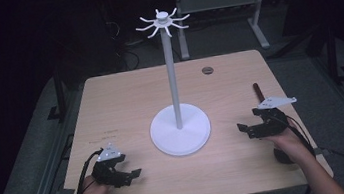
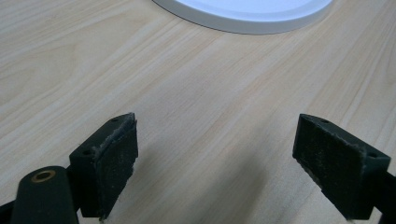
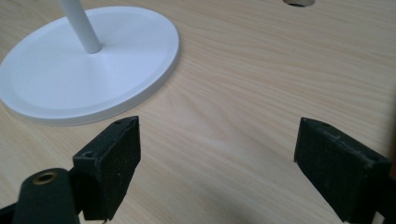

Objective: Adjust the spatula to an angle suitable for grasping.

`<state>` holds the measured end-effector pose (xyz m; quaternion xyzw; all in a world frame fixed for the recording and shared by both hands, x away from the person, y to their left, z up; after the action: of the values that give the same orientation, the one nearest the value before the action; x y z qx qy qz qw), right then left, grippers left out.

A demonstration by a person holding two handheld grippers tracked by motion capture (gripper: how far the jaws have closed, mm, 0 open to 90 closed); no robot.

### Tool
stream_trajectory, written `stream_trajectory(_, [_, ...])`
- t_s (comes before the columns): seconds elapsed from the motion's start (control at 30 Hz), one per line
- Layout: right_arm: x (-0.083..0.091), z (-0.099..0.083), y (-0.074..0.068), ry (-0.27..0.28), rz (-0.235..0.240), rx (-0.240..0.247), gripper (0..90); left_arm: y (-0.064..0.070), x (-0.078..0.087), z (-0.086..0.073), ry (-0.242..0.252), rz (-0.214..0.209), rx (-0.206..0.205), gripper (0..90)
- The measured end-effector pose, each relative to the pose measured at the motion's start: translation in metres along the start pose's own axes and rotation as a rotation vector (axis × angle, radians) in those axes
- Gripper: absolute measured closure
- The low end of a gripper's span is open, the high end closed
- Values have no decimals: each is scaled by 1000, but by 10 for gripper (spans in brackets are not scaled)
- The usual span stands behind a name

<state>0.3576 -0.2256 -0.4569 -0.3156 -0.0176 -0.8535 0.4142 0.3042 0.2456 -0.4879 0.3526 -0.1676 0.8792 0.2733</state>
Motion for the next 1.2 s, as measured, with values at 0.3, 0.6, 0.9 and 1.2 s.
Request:
stream_trajectory(0.3, [8,1,13,21,-35,-18,142,-2,1,0,-1,2,4,138])
stream_trajectory(0.6, [12,0,22,38,-60,-38,142,-2,1,0,-2,2,4,138])
stream_trajectory(0.9, [17,1,36,56,-99,-66,142,-1,1,0,-1,1,10,138])
stream_trajectory(1.2, [20,7,54,67,-136,-101,142,0,1,0,-2,-1,11,138])
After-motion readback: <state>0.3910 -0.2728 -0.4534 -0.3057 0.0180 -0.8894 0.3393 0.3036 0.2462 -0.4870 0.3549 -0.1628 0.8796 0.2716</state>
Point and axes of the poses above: each handheld gripper's, and its own axes: x roughly backward along the jaws, z roughly out of its top, y roughly to its right, the point moved 4 cm from there along -x, roughly forward along the jaws, and after that the axes turned 15 degrees about z, right-handed, at the moved point
